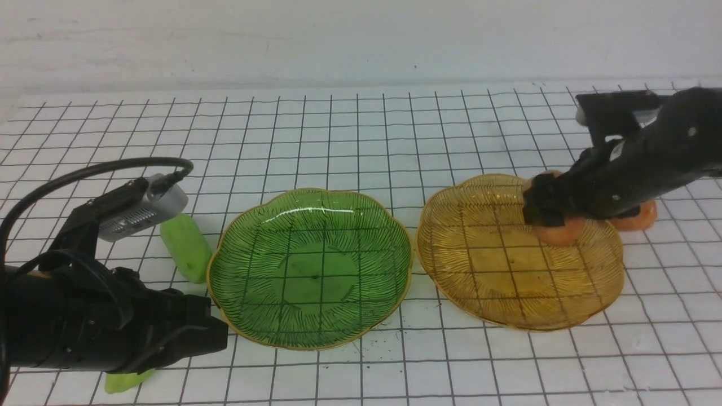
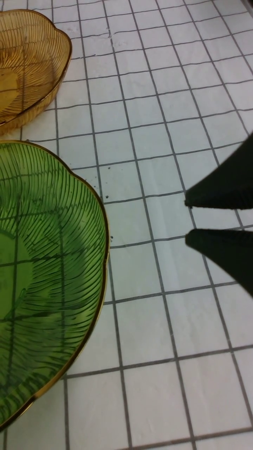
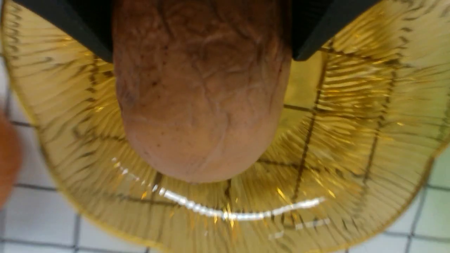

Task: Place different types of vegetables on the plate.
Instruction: 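Put the potato onto the plate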

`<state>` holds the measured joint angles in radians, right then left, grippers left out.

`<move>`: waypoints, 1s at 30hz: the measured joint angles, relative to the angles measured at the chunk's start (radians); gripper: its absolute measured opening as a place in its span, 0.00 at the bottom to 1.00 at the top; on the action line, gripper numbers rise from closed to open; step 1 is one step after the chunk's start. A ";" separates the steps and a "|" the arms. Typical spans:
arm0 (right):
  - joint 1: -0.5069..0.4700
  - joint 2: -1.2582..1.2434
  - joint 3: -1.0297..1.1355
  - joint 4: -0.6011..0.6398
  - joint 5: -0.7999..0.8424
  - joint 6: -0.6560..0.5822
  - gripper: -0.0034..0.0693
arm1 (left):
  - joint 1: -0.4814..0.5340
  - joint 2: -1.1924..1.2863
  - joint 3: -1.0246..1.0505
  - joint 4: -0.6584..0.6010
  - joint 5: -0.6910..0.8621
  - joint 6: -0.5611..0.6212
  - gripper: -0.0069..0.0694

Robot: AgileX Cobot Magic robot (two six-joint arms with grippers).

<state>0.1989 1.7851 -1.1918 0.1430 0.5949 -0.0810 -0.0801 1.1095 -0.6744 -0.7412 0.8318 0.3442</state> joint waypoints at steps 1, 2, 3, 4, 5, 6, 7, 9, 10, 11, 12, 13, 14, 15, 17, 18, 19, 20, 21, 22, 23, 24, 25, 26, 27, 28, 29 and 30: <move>0.000 0.014 0.000 0.000 -0.002 -0.001 0.79 | 0.000 0.000 0.000 0.000 0.000 0.000 0.20; 0.000 0.023 0.000 0.000 -0.002 -0.001 0.79 | 0.000 0.000 0.000 0.000 0.000 0.000 0.20; 0.000 0.032 0.000 0.000 -0.001 -0.001 0.79 | 0.000 0.000 0.000 0.000 0.000 0.000 0.21; 0.001 0.038 0.000 0.000 0.002 -0.001 0.79 | 0.000 0.000 0.000 0.000 0.000 0.000 0.21; 0.001 0.041 0.000 0.000 0.004 -0.001 0.79 | 0.000 0.000 0.000 0.000 0.000 0.000 0.21; 0.001 0.042 0.000 0.000 0.004 -0.001 0.79 | 0.000 0.000 0.000 0.000 0.000 0.000 0.21; 0.001 0.042 0.000 0.000 0.004 -0.001 0.79 | 0.000 0.000 0.000 0.000 0.000 0.000 0.21; 0.001 0.042 -0.001 0.000 0.006 -0.001 0.82 | 0.000 0.000 0.000 0.002 0.000 0.000 0.21; 0.001 0.042 -0.002 0.000 0.010 -0.001 0.85 | 0.000 0.000 0.000 0.002 0.000 0.000 0.22; 0.001 0.042 -0.003 0.000 0.013 -0.001 0.86 | 0.000 0.000 0.000 0.002 0.000 0.000 0.22; 0.001 0.042 -0.003 0.000 0.015 -0.001 0.88 | 0.000 0.000 0.000 0.002 0.000 0.000 0.22; 0.000 0.042 -0.006 0.000 0.023 -0.001 0.91 | -0.001 0.000 0.000 0.002 0.000 0.000 0.22; 0.000 0.042 -0.006 0.000 0.026 -0.001 0.91 | -0.001 0.000 0.000 0.002 0.000 0.000 0.22; -0.005 0.042 -0.016 -0.001 0.040 -0.001 0.93 | -0.001 0.000 0.000 0.003 0.000 0.000 0.22; -0.016 0.042 -0.037 -0.002 0.059 -0.001 0.93 | -0.001 0.000 0.000 0.003 0.000 0.000 0.22; -0.032 0.042 -0.060 -0.010 0.074 -0.001 0.93 | -0.001 0.000 0.000 0.003 0.000 0.000 0.22; -0.034 0.042 -0.063 -0.011 0.078 -0.001 0.93 | -0.001 0.000 0.000 0.003 0.000 0.000 0.22; -0.039 0.042 -0.070 -0.013 0.080 -0.001 0.93 | -0.001 0.000 0.000 0.003 0.000 0.000 0.22; -0.063 0.042 -0.099 -0.033 0.091 0.004 0.93 | -0.001 0.000 0.000 0.003 0.000 0.000 0.22; -0.075 0.042 -0.110 -0.040 0.092 0.008 0.93 | -0.001 0.000 0.000 0.003 0.000 0.000 0.23; -0.079 0.042 -0.113 -0.046 0.092 0.009 0.93 | -0.001 0.000 0.000 0.003 0.000 0.000 0.23; -0.100 0.042 -0.128 -0.061 0.091 0.013 0.93 | -0.001 0.000 0.000 0.003 0.000 0.000 0.23; -0.123 0.042 -0.140 -0.074 0.086 0.016 0.93 | -0.001 0.000 0.000 0.003 0.000 0.000 0.23; -0.145 0.042 -0.147 -0.084 0.074 0.017 0.93 | -0.001 0.000 0.000 0.003 0.000 0.000 0.23; -0.166 0.045 -0.151 -0.092 0.055 0.017 0.93 | -0.001 0.000 0.000 0.003 0.000 0.000 0.23; -0.184 0.047 -0.152 -0.095 0.034 0.017 0.93 | -0.001 0.000 0.000 0.003 0.000 0.000 0.23; -0.204 0.052 -0.152 -0.097 0.012 0.018 0.92 | -0.001 0.000 0.000 0.004 0.000 0.000 0.23; -0.223 0.057 -0.153 -0.097 -0.003 0.021 0.92 | -0.001 0.000 0.000 0.004 0.000 0.000 0.23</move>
<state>-0.0244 1.8424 -1.3450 0.0462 0.5914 -0.0602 -0.0813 1.1095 -0.6744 -0.7376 0.8318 0.3442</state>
